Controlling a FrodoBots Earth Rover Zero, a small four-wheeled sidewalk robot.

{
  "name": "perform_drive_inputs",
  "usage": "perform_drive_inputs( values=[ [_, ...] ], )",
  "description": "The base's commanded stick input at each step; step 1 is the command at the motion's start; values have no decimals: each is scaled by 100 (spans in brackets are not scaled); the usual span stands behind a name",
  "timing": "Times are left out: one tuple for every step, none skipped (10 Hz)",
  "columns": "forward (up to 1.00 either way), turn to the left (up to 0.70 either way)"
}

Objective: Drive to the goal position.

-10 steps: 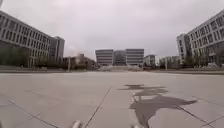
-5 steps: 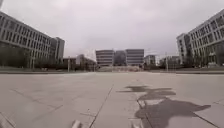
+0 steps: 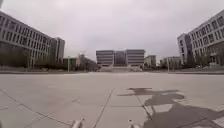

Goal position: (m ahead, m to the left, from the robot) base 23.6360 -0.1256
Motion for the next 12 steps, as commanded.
perform_drive_inputs(
  values=[
    [70, -27],
    [70, -34],
    [70, -28],
    [70, 0],
    [70, 0],
    [70, 0],
    [70, 0],
    [70, 0],
    [70, 0],
    [70, 0],
    [70, 0],
    [70, 0]
  ],
)
